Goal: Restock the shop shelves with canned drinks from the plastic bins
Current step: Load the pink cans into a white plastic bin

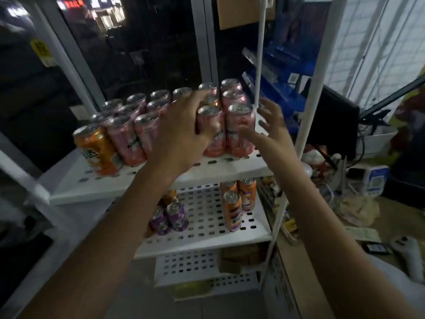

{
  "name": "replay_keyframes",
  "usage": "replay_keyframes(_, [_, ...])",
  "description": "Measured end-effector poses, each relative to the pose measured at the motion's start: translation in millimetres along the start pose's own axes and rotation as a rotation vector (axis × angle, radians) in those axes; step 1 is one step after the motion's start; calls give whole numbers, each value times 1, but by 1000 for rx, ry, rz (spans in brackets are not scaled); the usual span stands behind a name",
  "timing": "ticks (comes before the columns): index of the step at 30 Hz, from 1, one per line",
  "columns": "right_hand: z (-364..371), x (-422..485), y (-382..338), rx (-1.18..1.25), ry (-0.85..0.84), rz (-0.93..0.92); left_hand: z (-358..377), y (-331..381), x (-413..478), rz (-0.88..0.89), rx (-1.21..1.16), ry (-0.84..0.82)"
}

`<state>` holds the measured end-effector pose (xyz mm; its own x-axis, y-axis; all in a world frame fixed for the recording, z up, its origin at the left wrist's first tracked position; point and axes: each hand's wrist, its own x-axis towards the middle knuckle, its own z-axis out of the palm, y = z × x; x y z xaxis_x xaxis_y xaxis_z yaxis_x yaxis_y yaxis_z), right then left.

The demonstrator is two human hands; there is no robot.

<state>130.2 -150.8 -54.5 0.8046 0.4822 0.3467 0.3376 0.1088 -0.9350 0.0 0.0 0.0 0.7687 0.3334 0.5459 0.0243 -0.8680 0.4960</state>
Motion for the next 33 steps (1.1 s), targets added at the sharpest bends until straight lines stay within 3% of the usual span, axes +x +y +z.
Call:
replay_keyframes(2, [7, 8, -1, -21, -44, 58, 2, -9, 19, 15, 392, -65])
replay_keyframes(4, [13, 12, 5, -65, -48, 81, 1, -18, 30, 38, 548, -144])
replay_keyframes(10, [21, 18, 13, -185, 47, 114, -1, -32, 42, 97, 557, -176])
replay_keyframes(13, [24, 18, 15, -191, 75, 144, -2, -31, 34, 158, 532, -83])
replay_keyframes(16, [25, 15, 12, -246, 113, 134, 0, -21, 8, 220, 304, 65])
replay_keyframes(18, [25, 12, 10, -291, 157, 108, 6, -17, -12, 229, 124, 61])
replay_keyframes(25, [8, -21, -30, -307, 297, 32, 22, -18, -21, 55, -357, -112])
replay_keyframes(29, [-15, -68, -57, -346, 348, 44, 36, 9, -22, 48, -622, -281])
replay_keyframes(33, [-56, -148, -61, -380, 505, 153, 80, 53, -48, 113, -790, -535])
